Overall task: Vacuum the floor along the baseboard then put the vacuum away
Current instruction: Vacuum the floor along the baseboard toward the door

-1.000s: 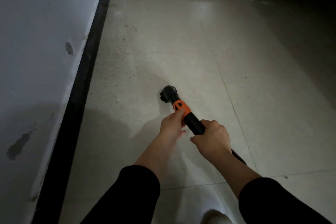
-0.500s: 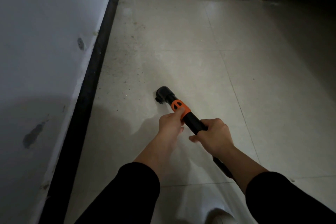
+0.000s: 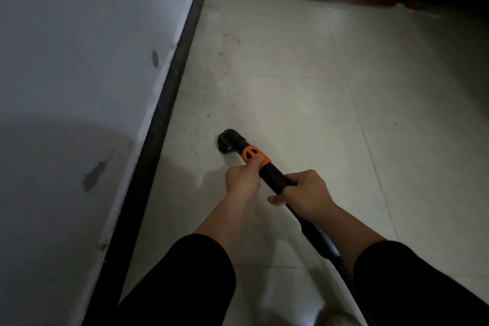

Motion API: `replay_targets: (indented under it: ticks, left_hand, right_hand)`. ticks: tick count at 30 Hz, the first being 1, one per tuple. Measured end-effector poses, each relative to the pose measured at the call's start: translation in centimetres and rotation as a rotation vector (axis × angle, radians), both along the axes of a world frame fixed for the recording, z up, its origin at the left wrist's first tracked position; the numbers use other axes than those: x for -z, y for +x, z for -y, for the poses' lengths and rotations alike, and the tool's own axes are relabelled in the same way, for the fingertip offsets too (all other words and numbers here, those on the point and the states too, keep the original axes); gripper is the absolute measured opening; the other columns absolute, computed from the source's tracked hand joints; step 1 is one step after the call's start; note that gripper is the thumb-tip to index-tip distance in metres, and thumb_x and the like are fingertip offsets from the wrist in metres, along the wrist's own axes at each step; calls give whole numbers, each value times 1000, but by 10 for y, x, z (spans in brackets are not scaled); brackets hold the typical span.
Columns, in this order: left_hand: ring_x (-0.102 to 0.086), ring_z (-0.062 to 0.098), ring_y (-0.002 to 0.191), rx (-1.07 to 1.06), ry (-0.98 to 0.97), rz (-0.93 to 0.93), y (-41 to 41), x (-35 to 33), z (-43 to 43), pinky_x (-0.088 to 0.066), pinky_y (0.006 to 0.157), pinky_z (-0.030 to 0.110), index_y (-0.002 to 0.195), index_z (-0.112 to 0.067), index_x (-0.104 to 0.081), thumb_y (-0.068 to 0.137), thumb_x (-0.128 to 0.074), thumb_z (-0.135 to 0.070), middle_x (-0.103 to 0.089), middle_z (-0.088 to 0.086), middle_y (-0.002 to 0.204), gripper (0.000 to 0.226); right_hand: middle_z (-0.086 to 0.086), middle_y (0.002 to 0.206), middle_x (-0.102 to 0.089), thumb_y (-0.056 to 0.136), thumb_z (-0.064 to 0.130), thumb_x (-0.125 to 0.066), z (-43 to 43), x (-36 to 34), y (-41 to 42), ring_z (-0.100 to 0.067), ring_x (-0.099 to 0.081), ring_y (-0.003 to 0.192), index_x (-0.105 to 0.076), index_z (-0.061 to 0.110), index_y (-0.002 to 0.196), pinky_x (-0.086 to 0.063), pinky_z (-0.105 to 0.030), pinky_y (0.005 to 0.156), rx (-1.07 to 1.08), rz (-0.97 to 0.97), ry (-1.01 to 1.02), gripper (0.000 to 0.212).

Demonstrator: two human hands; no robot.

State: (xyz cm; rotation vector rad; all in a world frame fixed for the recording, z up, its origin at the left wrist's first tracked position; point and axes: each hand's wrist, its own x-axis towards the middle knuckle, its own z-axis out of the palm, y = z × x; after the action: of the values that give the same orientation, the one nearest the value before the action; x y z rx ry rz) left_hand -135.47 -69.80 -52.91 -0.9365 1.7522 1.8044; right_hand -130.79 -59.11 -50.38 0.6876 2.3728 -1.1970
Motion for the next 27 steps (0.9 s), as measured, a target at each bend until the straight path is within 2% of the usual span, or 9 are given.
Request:
replay_targets:
  ticks: [6,10,14,19,24,27]
  left_hand:
    - [-53,17,64,-80,-18,9,4,-5,20,-40,55,26,78,-8,-59,87,-67,-31,-59,8,75,26]
    - [-56,21,74,-125,-4,19,8,-7,28,-43,67,29,93,-4,-63,88,-66,-31,-62,10,85,28]
    - [-57,22,77,-189,-4,30,9,-10,35,-44,67,30,82,-8,-57,88,-66,-30,-62,10,87,25]
    - [-57,21,74,-254,-13,25,11,-12,45,-45,65,30,70,-13,-48,89,-65,-29,-59,7,78,30]
    - [-59,23,80,-287,-36,26,10,-14,61,-45,70,31,69,-13,-48,89,-66,-28,-60,8,84,30]
    - [-59,22,81,-290,-53,22,9,-13,74,-43,70,31,79,-9,-51,89,-65,-29,-59,6,81,27]
  right_hand:
    - [-7,76,-63,68,14,-82,18,-4,-2,-16,-56,64,-75,11,94,-41,-23,54,-52,17,-30,27]
    - [-8,78,-64,68,14,-81,25,-6,-3,-18,-57,67,-75,10,96,-42,-23,56,-89,29,-39,29]
    - [-10,85,-67,68,14,-81,33,-6,-5,-18,-59,71,-75,11,100,-42,-23,56,-116,39,-50,32]
    - [-11,89,-70,67,15,-81,45,-4,-6,-19,-61,74,-76,13,98,-44,-23,58,-144,44,-43,32]
    - [-11,89,-71,67,14,-81,61,-2,-11,-18,-61,72,-77,13,96,-42,-23,56,-176,43,-49,30]
    - [-10,87,-70,66,13,-81,75,-1,-14,-18,-60,72,-77,13,95,-42,-22,55,-186,40,-61,29]
